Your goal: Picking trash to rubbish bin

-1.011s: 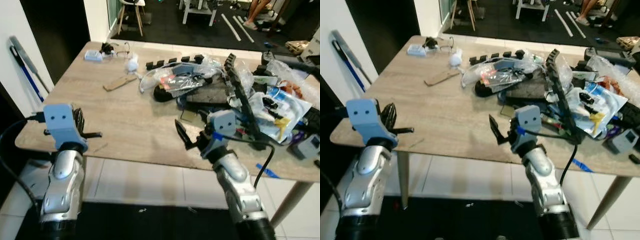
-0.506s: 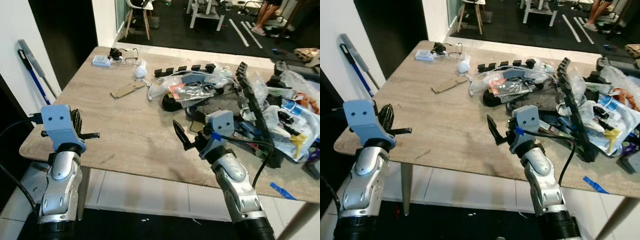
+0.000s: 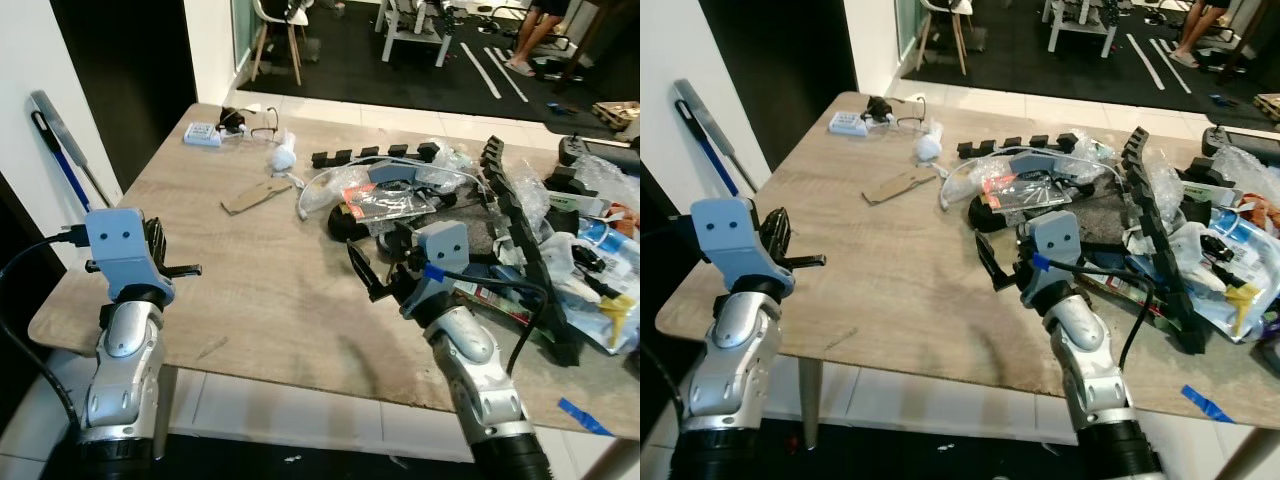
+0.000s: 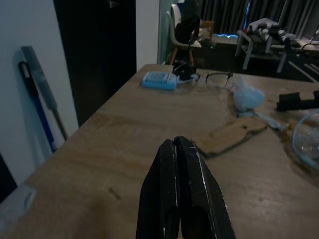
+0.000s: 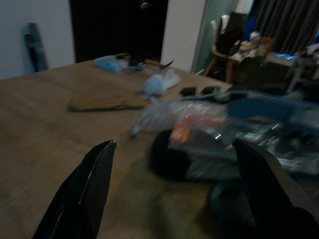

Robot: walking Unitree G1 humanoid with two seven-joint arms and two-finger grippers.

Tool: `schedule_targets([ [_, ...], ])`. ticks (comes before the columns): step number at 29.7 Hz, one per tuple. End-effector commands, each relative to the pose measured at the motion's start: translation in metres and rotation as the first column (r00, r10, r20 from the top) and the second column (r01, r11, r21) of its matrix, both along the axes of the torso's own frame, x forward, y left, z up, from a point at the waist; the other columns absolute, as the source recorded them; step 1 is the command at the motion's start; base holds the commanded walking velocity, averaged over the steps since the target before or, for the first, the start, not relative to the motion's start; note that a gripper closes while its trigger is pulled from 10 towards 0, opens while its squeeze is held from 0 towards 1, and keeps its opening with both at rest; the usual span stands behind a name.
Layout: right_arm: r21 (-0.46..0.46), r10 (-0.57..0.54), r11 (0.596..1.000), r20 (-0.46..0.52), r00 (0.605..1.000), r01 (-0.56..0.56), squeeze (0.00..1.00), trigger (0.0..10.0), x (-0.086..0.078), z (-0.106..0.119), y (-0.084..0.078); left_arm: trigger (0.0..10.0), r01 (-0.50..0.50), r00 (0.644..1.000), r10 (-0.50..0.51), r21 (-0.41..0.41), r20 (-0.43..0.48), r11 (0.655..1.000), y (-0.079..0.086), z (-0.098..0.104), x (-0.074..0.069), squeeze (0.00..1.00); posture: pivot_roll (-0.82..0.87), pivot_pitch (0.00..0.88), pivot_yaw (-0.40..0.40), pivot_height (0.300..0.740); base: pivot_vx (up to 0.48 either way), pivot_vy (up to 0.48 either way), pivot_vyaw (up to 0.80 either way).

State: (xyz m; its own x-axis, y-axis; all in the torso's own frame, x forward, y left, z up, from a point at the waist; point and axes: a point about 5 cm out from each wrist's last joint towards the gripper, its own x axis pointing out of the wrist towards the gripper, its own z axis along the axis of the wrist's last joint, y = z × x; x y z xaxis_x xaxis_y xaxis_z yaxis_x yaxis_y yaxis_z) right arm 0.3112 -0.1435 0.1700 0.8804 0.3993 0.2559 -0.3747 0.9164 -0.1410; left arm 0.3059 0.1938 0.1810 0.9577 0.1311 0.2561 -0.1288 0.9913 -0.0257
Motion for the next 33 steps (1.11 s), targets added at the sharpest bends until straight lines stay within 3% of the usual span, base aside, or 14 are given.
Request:
schedule_targets([
  [1,-0.008,0.016,1.0,0.007,1.0,-0.016,0.0,10.0,-0.0018,-0.0014,0.0039,10.0,-0.018,1.0,0.018,0.001,-0.009,1.0,0.0048,-0.0028,-0.0013,0.0,-0.01,0.102,-0.045,0.74,0.277,0.0,0.0],
  [15,0.019,0.028,0.999,-0.003,1.0,-0.028,0.0,10.0,-0.0028,-0.002,0.0047,10.0,-0.018,1.0,0.018,0.003,-0.006,1.0,0.0062,-0.0021,-0.0003,0.0,-0.01,0.104,-0.043,0.74,0.276,0.0,0.0],
  [19,-0.044,0.054,0.998,0.003,0.999,-0.054,0.0,10.0,-0.0034,-0.0029,0.0081,10.0,-0.019,1.0,0.019,0.002,-0.006,1.0,0.0064,-0.002,0.0002,0.0,-0.01,0.104,-0.044,0.74,0.277,0.0,0.0],
  [24,-0.043,0.051,0.998,0.011,0.999,-0.051,0.0,10.0,-0.0034,-0.0019,0.0091,10.0,-0.021,1.0,0.021,0.002,-0.004,1.0,0.0068,-0.0019,0.0001,0.0,-0.01,0.103,-0.044,0.74,0.276,0.0,0.71],
  [33,-0.021,0.058,0.998,0.002,0.998,-0.058,0.0,10.0,-0.0023,-0.0026,0.0071,10.0,-0.023,1.0,0.023,0.003,-0.003,1.0,0.0072,-0.0014,0.0006,0.0,-0.01,0.105,-0.045,0.74,0.277,0.0,0.0],
])
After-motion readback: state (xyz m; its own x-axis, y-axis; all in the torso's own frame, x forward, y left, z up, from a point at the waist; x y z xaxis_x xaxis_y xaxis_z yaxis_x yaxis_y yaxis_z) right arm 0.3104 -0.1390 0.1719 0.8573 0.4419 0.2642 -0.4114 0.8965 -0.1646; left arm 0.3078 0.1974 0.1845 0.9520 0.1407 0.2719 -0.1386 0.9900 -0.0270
